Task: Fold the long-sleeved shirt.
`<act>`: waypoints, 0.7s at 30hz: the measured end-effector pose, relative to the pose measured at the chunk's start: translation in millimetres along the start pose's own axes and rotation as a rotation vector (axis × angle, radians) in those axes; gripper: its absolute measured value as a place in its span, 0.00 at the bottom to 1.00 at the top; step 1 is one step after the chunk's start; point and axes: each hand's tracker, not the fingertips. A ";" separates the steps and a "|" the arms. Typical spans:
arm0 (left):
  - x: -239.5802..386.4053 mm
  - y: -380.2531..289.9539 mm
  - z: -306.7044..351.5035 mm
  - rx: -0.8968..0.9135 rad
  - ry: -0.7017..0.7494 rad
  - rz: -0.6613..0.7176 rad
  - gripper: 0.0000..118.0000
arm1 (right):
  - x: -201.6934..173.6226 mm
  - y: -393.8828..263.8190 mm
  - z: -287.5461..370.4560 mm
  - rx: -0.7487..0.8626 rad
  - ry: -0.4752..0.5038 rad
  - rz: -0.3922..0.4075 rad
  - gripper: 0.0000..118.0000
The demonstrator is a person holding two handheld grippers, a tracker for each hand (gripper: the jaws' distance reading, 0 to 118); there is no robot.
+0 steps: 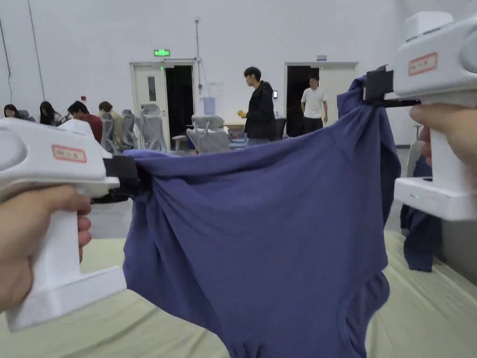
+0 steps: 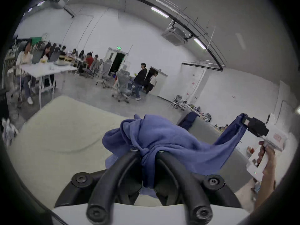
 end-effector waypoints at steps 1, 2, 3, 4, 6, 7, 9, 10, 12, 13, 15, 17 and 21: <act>2.5 15.1 -10.4 0.006 0.009 -0.011 0.09 | 0.8 13.8 -15.0 -0.001 -0.010 0.015 0.06; 5.0 30.7 -22.6 0.010 0.017 -0.033 0.09 | 1.4 27.3 -30.6 0.001 -0.025 0.005 0.06; 7.0 44.9 -34.3 0.013 0.028 -0.036 0.09 | 1.9 39.1 -46.8 0.005 -0.031 0.005 0.06; 8.5 57.4 -46.2 0.013 0.034 -0.055 0.09 | 1.8 49.6 -59.0 0.000 -0.058 -0.001 0.06; 9.1 80.6 -71.9 0.020 0.052 -0.067 0.09 | 0.8 67.9 -84.3 -0.011 -0.098 -0.007 0.06; 8.2 89.1 -82.4 0.021 0.065 -0.070 0.09 | 0.4 74.4 -95.2 -0.009 -0.094 -0.010 0.06; 5.2 104.0 -103.5 0.035 0.088 -0.066 0.09 | -2.5 83.3 -113.2 -0.005 -0.117 0.000 0.06; 3.6 109.0 -111.9 0.041 0.101 -0.068 0.09 | -2.9 84.6 -121.8 -0.003 -0.123 -0.003 0.06; -3.1 110.9 -128.4 0.065 0.116 -0.090 0.09 | -2.5 80.4 -137.5 -0.007 -0.137 -0.009 0.06; -7.2 105.9 -135.1 0.081 0.116 -0.104 0.09 | -1.7 71.5 -143.3 -0.002 -0.133 -0.010 0.06; -22.8 82.8 -154.2 0.068 0.128 -0.151 0.09 | -4.4 35.7 -160.2 -0.025 -0.146 0.024 0.06; -45.6 49.5 -177.4 0.003 0.146 -0.171 0.09 | -4.2 -9.0 -180.9 -0.122 -0.148 0.075 0.06; -104.4 -45.5 -226.5 -0.181 0.207 -0.082 0.09 | -6.0 -139.0 -213.5 -0.257 -0.069 0.039 0.06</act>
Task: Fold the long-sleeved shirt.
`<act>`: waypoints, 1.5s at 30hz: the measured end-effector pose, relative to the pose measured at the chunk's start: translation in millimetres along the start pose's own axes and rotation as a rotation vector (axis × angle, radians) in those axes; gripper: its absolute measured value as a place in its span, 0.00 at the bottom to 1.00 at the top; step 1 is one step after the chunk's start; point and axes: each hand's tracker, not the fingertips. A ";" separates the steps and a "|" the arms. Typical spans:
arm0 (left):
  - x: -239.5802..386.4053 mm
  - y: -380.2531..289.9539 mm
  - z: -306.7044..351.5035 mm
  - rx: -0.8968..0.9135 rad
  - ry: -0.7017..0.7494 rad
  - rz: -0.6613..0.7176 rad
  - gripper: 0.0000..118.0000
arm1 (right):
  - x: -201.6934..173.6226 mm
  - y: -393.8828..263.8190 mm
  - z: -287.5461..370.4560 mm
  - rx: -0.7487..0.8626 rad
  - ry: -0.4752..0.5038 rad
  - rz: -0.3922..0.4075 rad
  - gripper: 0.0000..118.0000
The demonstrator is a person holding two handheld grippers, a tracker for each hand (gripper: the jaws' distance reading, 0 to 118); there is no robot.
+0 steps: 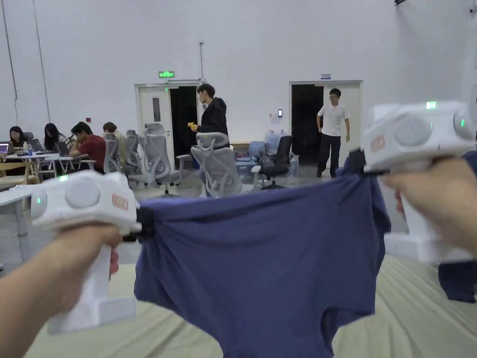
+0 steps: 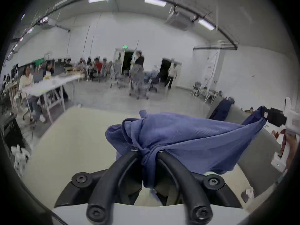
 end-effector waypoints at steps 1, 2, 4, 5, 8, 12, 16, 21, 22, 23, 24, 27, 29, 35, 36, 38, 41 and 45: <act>-7.7 -23.8 -14.7 -0.033 0.009 0.008 0.09 | -5.0 -30.2 -12.8 -0.039 0.001 -0.001 0.06; -16.2 -53.0 -30.9 -0.069 0.018 0.011 0.09 | -11.8 -67.1 -25.6 -0.083 -0.005 -0.003 0.06; -30.0 -107.7 -55.8 -0.154 0.034 0.010 0.09 | -22.3 -137.6 -42.8 -0.163 -0.006 -0.009 0.06; -36.7 -134.7 -64.1 -0.195 0.037 0.023 0.09 | -26.7 -169.6 -47.4 -0.204 -0.018 -0.007 0.06; -63.5 -199.7 -82.4 -0.287 0.034 0.060 0.09 | -29.3 -252.7 -54.5 -0.280 0.000 -0.032 0.06; -83.5 -274.5 -64.2 -0.356 0.060 0.049 0.09 | -31.5 -337.5 -30.9 -0.384 0.011 -0.103 0.06; -91.8 -315.7 -11.2 -0.351 0.025 0.052 0.09 | -35.1 -378.7 32.9 -0.366 0.045 -0.104 0.06; -95.3 -353.8 78.2 -0.333 -0.006 0.006 0.09 | -33.7 -404.6 139.6 -0.343 0.082 -0.021 0.06; -93.2 -362.8 96.1 -0.339 -0.013 0.003 0.09 | -32.7 -409.2 156.9 -0.349 0.080 -0.025 0.06; -93.5 -372.6 111.3 -0.347 -0.012 0.007 0.09 | -32.1 -415.4 176.7 -0.365 0.094 -0.027 0.06; -94.8 -383.7 126.2 -0.348 -0.014 0.015 0.09 | -31.9 -422.7 193.0 -0.385 0.098 -0.023 0.06; -91.9 -418.1 165.0 -0.378 -0.015 0.023 0.09 | -33.2 -448.8 232.4 -0.441 0.102 -0.011 0.06; -90.3 -440.4 185.1 -0.393 -0.008 0.019 0.09 | -35.7 -465.8 250.8 -0.505 0.116 0.013 0.06; -96.2 -494.9 225.0 -0.464 0.025 0.074 0.09 | -40.4 -500.9 280.8 -0.609 0.120 0.027 0.06; -98.0 -501.8 228.4 -0.479 0.032 0.070 0.09 | -41.6 -506.8 281.5 -0.644 0.124 0.029 0.06; -101.2 -514.7 231.7 -0.511 0.045 0.086 0.09 | -45.2 -519.2 278.7 -0.703 0.134 0.055 0.06; -101.3 -532.8 228.3 -0.564 0.066 0.078 0.09 | -50.0 -536.0 268.5 -0.782 0.137 0.078 0.06; -106.6 -536.5 226.8 -0.536 0.053 0.149 0.18 | -49.4 -548.6 250.2 -0.857 0.189 0.062 0.10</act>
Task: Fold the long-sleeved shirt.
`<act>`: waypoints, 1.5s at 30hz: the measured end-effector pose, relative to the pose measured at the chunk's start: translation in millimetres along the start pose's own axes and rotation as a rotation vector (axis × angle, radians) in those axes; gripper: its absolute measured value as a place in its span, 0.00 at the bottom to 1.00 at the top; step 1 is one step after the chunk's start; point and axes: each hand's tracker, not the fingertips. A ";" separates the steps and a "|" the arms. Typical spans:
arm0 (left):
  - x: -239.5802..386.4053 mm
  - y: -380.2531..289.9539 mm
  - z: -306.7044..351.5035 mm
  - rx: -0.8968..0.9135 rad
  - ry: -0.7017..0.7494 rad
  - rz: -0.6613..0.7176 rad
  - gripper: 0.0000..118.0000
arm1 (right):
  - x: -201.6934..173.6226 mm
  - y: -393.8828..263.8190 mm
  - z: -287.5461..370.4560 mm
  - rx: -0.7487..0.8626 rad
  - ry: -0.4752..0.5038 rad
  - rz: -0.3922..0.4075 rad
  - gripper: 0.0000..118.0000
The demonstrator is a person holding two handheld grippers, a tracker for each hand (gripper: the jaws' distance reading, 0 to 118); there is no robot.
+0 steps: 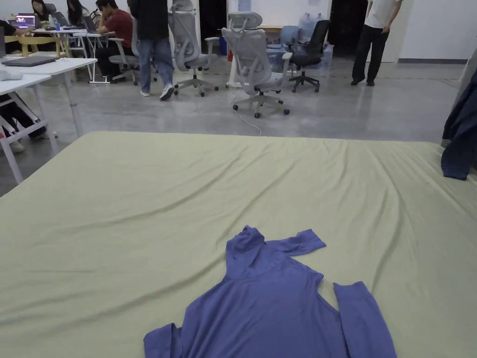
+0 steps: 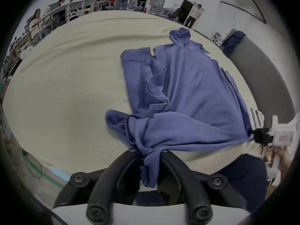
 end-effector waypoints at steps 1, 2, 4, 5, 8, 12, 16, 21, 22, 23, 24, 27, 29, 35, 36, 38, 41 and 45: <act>-3.8 3.1 1.5 0.002 -0.042 0.047 0.37 | 2.1 2.2 0.2 -0.002 0.006 -0.007 0.21; -5.7 5.4 8.4 0.010 -0.084 0.090 0.63 | 5.0 4.3 8.3 0.015 -0.003 -0.015 0.42; -4.6 7.9 32.7 0.093 -0.008 0.112 1.00 | 10.4 7.7 29.1 0.070 -0.019 -0.046 1.00; -5.5 9.0 53.0 0.186 -0.001 0.117 1.00 | 15.1 8.1 47.4 0.129 -0.015 -0.058 0.99; -4.5 9.4 97.5 0.323 -0.017 0.134 1.00 | 23.9 9.9 101.9 0.296 0.037 -0.119 0.96; 8.4 -1.1 113.6 0.258 0.067 0.129 0.86 | 16.2 11.1 135.0 0.436 0.109 -0.153 0.93; 17.2 -10.4 105.7 0.195 0.092 0.136 0.05 | -2.1 13.2 125.5 0.388 0.134 -0.139 0.03; 13.9 44.8 59.0 0.220 0.057 0.248 0.45 | -22.2 24.7 98.3 0.346 0.185 -0.065 0.03; 14.3 57.8 46.8 0.244 0.106 0.258 0.87 | -24.2 25.3 98.1 0.338 0.188 -0.059 0.03; 14.8 70.9 32.9 0.265 0.146 0.262 1.00 | -25.4 28.0 94.9 0.328 0.192 -0.050 0.03; 16.7 82.2 24.2 0.309 0.158 0.263 0.98 | -26.1 31.0 91.7 0.319 0.194 -0.040 0.03; 16.7 124.7 -23.4 0.241 0.260 0.296 0.95 | -23.0 40.6 80.8 0.300 0.189 -0.026 0.03; 24.8 134.2 -49.4 0.202 0.236 0.272 0.93 | -19.3 53.1 71.7 0.279 0.180 -0.024 0.03; 25.1 134.5 -82.4 0.121 0.347 0.073 0.23 | -7.4 130.0 35.8 0.246 0.115 0.050 0.03; 14.3 136.0 -70.5 0.182 0.246 0.207 0.06 | -3.3 151.2 27.4 0.251 0.122 0.052 0.03; -5.9 126.2 -48.7 0.223 0.209 0.384 0.03 | 2.2 197.1 7.8 0.247 0.131 0.066 0.11; -26.8 114.9 -30.9 0.225 0.193 0.343 0.03 | 3.2 270.4 -30.0 0.213 0.145 0.085 0.62; -42.8 98.2 -12.6 0.245 0.179 0.349 0.03 | -9.9 347.8 -85.8 0.190 0.043 0.146 1.00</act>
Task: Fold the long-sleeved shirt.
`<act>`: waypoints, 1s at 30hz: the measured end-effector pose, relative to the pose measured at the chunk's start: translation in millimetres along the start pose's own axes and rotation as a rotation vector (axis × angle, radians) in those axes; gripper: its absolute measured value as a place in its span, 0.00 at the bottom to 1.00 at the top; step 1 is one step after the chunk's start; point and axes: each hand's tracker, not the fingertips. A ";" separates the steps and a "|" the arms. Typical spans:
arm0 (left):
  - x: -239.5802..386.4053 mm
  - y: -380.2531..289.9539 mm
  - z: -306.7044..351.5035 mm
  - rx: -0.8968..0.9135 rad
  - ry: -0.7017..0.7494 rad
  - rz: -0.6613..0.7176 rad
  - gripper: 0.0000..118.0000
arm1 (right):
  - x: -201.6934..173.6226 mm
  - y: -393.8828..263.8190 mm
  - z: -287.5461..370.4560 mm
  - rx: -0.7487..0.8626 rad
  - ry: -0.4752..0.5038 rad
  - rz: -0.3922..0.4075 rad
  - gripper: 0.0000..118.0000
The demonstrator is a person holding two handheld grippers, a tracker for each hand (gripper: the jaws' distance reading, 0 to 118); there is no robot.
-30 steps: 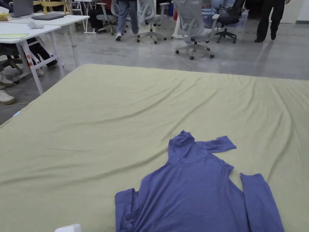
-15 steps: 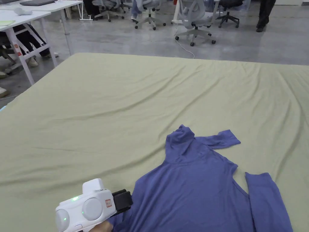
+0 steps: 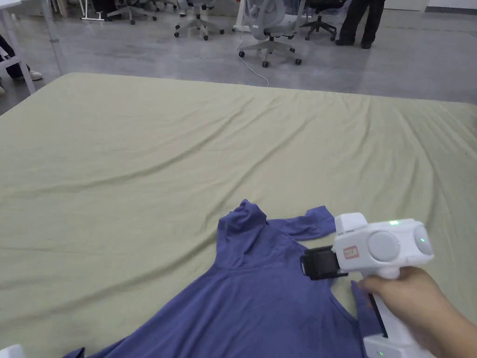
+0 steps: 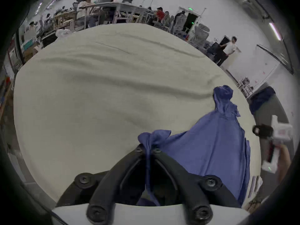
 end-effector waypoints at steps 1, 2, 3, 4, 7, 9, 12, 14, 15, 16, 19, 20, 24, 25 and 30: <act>-4.7 0.1 3.3 0.012 -0.008 0.018 0.03 | -0.5 10.3 -14.9 0.004 -0.019 0.003 1.00; -8.3 0.7 5.9 0.018 -0.006 0.025 0.03 | -1.6 20.3 -30.9 -0.010 -0.016 0.001 1.00; -10.7 1.5 7.3 0.021 -0.005 0.029 0.03 | -3.1 25.0 -45.2 -0.054 -0.006 0.006 1.00; -8.0 -0.7 11.3 0.025 -0.005 0.032 0.03 | -5.7 26.1 -57.9 -0.110 0.008 0.017 1.00; -4.3 -1.5 10.2 0.029 -0.013 0.014 0.03 | -21.5 20.8 -82.2 -0.271 -0.027 0.088 0.81; -2.4 -3.9 7.8 0.027 -0.025 -0.034 0.03 | -33.1 14.9 -65.7 -0.165 -0.072 0.144 0.70; 3.1 -6.7 8.9 0.025 -0.021 -0.061 0.03 | -42.1 5.4 -43.4 -0.153 0.033 0.179 0.05; 5.5 -4.4 16.4 0.036 -0.038 -0.053 0.02 | -45.8 -7.4 -14.7 -0.121 0.075 0.174 0.05; 7.2 -2.3 22.8 0.046 -0.049 -0.052 0.02 | -44.4 -13.4 4.3 -0.057 0.060 0.154 0.05; 9.9 -0.3 31.0 0.060 -0.059 -0.054 0.02 | -42.3 -19.8 27.6 0.000 0.049 0.149 0.05; 20.6 7.5 63.3 0.128 -0.104 -0.097 0.02 | -34.3 -37.8 108.8 0.187 0.094 0.060 0.05; 26.3 8.9 75.7 0.147 -0.115 -0.123 0.02 | -31.4 -45.7 140.0 0.247 0.104 0.045 0.05; 43.9 18.4 126.2 0.232 -0.184 -0.137 0.02 | -26.5 -76.4 261.1 0.449 0.122 -0.012 0.05; 48.4 21.2 138.9 0.255 -0.209 -0.136 0.02 | -26.0 -80.4 285.7 0.477 0.138 -0.028 0.05; 83.2 38.8 215.6 0.400 -0.342 -0.187 0.02 | -15.1 -113.0 409.6 0.714 0.147 -0.121 0.05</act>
